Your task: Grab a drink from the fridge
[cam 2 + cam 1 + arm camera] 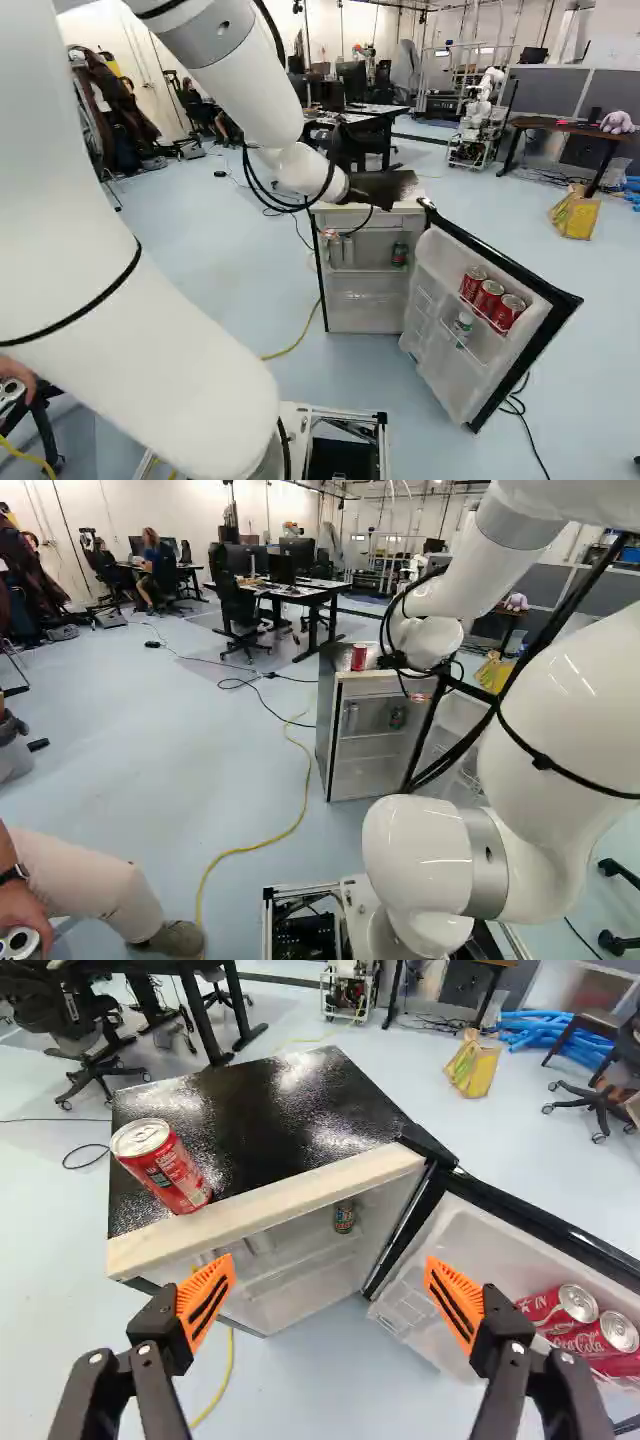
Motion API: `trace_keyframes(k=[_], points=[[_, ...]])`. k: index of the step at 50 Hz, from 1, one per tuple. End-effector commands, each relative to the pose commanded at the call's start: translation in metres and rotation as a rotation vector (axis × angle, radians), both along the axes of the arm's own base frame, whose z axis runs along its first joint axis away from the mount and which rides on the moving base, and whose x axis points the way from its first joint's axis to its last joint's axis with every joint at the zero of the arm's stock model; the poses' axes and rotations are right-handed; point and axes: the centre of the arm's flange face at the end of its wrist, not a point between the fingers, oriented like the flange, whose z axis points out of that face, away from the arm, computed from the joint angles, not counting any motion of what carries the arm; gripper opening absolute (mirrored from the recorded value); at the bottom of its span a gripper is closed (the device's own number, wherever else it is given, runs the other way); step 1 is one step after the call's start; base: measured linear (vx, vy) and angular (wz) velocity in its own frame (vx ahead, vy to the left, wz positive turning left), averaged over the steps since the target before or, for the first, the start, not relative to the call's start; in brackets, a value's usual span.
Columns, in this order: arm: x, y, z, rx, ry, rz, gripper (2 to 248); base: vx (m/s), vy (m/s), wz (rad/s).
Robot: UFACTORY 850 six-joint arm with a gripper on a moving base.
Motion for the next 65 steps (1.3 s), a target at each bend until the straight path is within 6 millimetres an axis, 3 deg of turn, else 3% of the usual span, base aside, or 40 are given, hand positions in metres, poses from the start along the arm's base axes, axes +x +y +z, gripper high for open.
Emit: trace_keyframes(k=[65], points=[[-0.021,-0.099,0.005,0.037,0.033,-0.217,247,0.0,0.0,0.0]])
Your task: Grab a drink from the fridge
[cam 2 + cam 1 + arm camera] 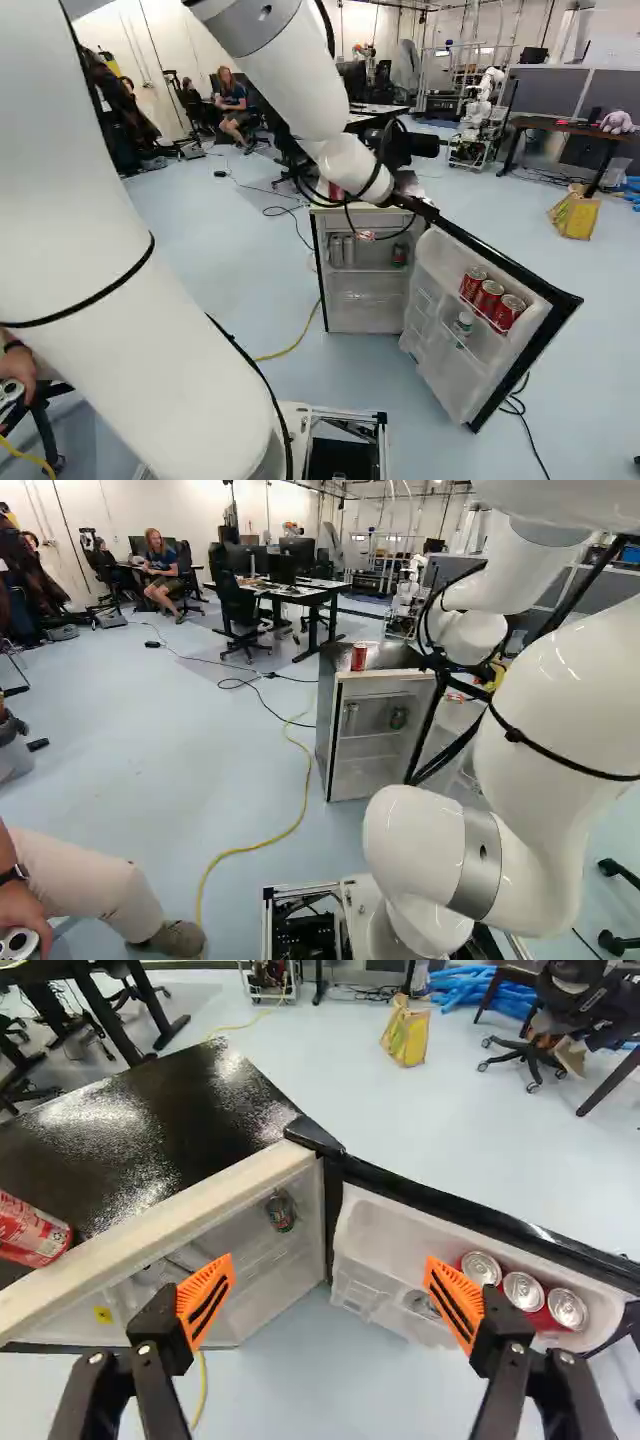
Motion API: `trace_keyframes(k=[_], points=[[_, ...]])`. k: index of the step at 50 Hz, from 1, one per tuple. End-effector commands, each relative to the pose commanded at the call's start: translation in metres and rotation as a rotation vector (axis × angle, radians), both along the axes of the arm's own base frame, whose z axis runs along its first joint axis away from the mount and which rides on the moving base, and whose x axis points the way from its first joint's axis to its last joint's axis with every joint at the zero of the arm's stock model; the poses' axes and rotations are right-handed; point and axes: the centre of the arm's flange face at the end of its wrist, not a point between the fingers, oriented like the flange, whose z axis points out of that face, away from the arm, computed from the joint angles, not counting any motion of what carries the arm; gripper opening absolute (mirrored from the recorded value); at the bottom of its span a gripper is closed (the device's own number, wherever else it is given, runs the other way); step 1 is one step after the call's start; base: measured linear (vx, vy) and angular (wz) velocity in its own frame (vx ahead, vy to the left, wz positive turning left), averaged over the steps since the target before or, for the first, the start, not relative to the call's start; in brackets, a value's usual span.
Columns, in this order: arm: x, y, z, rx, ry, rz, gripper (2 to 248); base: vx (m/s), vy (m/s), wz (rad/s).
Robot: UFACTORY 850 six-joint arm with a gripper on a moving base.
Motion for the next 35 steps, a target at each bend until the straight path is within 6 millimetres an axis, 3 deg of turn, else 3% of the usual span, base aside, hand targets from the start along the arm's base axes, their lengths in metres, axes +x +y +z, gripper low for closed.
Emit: trace_keyframes(k=[35], points=[[-0.016,-0.058,0.0,0.0,0.0,-0.123,247,0.0,0.0,0.0]])
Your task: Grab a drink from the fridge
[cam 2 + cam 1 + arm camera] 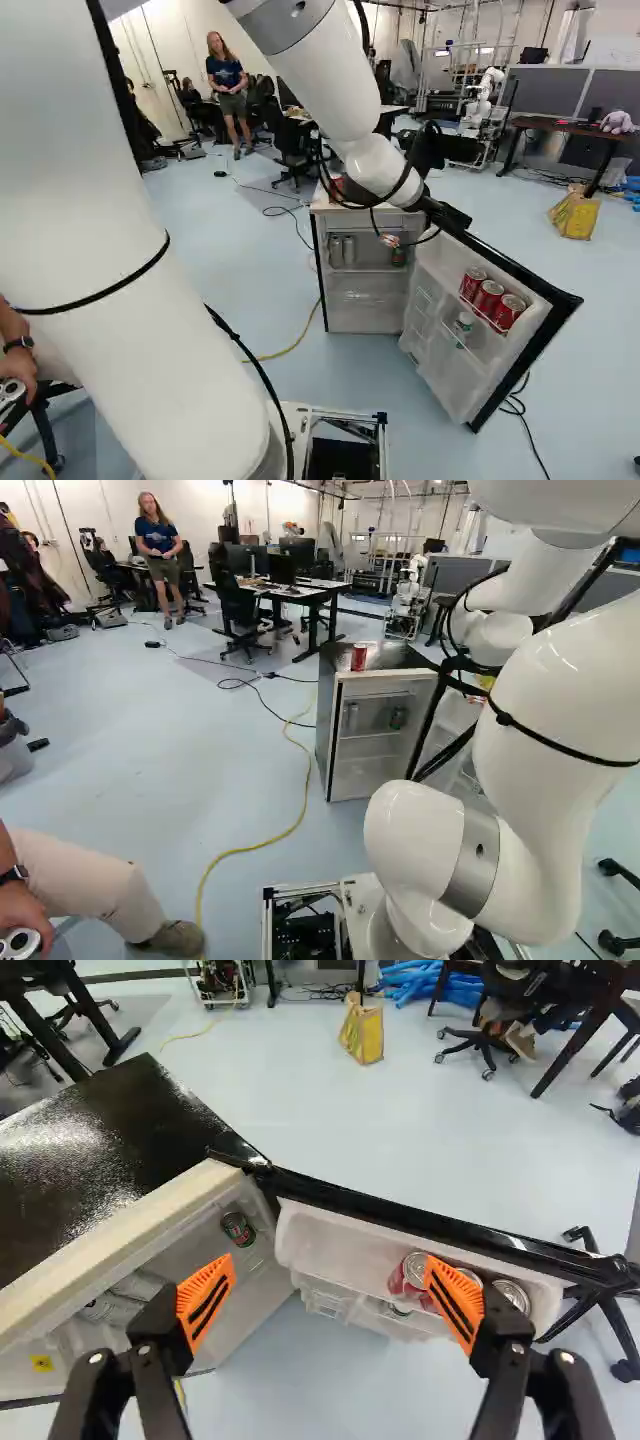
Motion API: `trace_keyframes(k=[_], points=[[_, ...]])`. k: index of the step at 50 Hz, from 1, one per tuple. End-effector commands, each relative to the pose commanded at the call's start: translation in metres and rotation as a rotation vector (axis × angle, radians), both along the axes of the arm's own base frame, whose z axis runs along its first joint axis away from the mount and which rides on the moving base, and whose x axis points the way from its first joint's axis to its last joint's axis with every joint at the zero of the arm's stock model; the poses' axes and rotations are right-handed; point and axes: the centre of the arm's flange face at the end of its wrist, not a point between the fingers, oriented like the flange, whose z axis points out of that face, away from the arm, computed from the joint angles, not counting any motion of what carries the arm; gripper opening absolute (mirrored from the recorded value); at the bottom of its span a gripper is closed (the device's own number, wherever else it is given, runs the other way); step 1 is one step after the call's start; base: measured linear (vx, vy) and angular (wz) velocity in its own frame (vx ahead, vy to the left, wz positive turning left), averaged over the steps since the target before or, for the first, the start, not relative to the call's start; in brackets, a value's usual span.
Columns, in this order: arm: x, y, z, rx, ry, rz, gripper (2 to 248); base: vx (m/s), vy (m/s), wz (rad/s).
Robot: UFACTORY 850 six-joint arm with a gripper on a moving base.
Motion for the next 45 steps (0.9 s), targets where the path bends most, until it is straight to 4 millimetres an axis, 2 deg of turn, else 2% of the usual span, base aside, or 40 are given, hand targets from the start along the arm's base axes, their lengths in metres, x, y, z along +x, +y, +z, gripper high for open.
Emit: trace_keyframes(k=[45], points=[[-0.008,-0.079,-0.001,0.002,-0.001,-0.128,247,0.0,0.0,0.0]])
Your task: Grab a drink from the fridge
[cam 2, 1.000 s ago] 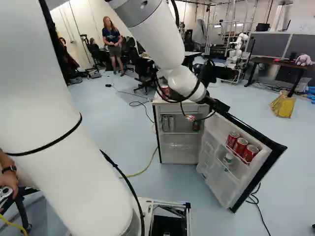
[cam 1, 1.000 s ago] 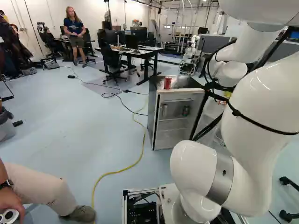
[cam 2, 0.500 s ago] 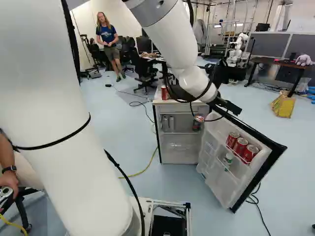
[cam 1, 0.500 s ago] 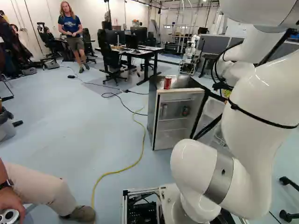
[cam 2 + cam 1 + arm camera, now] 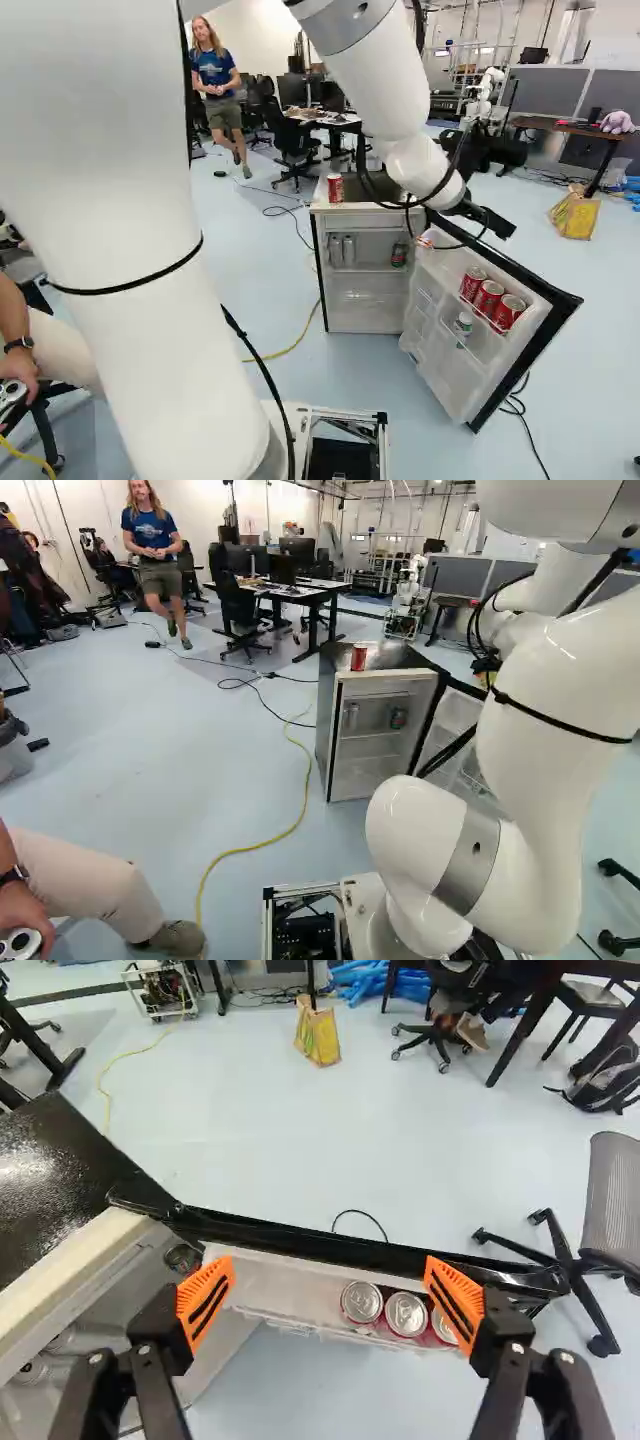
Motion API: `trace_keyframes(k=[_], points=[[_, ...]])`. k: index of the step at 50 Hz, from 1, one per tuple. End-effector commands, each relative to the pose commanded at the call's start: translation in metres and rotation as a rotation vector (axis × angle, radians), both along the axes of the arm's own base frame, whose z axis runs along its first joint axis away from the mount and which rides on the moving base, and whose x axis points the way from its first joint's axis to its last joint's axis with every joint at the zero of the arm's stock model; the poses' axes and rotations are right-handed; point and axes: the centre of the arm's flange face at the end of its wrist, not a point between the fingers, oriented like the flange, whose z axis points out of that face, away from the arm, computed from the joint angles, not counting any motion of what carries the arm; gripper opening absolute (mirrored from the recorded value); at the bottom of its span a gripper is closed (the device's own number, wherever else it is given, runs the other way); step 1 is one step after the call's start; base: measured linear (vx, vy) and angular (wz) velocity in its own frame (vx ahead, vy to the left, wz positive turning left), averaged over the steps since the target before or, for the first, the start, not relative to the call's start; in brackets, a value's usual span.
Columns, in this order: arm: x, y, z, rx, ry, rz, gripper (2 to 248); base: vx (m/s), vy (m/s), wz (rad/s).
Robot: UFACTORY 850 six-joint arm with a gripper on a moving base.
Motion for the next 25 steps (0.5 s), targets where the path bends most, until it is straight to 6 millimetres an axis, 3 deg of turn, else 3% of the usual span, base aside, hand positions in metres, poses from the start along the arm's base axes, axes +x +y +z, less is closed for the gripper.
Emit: trace_keyframes(k=[25], points=[[0.003,-0.044,-0.004,0.027,0.01,-0.043,247,0.0,0.0,0.0]])
